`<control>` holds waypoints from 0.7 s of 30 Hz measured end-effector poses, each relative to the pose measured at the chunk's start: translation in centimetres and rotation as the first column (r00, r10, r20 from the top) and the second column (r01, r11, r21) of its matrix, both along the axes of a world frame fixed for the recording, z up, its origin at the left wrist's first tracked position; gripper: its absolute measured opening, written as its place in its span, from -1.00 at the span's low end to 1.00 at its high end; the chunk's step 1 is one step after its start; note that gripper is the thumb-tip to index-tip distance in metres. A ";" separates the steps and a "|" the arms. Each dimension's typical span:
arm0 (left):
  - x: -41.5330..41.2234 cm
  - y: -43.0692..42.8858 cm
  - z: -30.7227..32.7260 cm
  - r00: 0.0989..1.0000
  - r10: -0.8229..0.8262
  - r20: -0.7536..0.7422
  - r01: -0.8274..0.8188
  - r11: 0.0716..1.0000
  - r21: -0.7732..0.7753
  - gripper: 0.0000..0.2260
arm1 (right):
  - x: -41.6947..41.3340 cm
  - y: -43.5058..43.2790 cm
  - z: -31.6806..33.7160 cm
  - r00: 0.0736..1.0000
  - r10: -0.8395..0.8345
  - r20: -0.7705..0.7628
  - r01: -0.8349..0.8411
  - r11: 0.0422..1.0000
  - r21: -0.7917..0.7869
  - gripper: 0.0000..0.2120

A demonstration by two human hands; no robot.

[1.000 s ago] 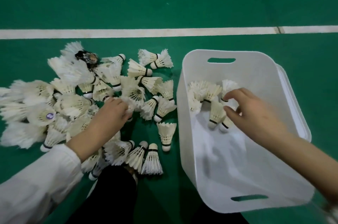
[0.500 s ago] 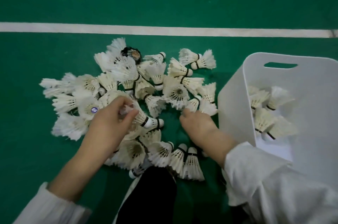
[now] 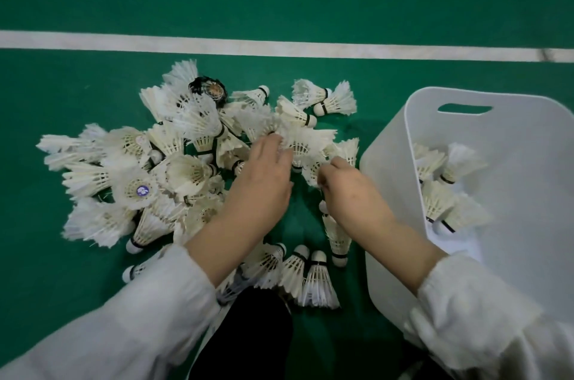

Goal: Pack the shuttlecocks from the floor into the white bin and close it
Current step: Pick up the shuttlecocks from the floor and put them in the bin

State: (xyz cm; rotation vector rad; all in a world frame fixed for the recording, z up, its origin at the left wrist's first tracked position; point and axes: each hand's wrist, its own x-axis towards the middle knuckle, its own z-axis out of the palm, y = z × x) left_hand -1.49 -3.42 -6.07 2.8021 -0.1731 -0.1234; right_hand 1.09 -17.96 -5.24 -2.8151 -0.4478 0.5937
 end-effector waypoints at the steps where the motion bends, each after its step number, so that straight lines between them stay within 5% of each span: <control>1: 0.4 -0.2 -0.8 0.999 -0.045 0.007 0.044 0.998 0.047 -0.54 | 0.0 0.0 0.0 1.000 -0.017 0.003 0.017 1.000 0.010 -0.81; 4: 1.6 -0.3 -2.6 0.998 -0.067 0.017 0.065 0.993 0.102 -0.49 | 0.2 0.0 0.0 0.999 -0.035 0.006 0.035 0.999 0.020 -0.80; 10: 2.5 0.4 -2.9 1.000 0.000 0.003 0.000 0.999 0.041 -0.83 | 0.2 -0.1 0.5 0.999 -0.036 0.001 0.036 0.999 0.026 -0.81; 21: 0.2 1.8 4.1 0.987 0.100 0.124 -0.071 0.973 -0.219 -0.88 | 0.3 -2.9 11.1 0.979 -0.119 -0.168 0.179 0.894 0.411 -0.92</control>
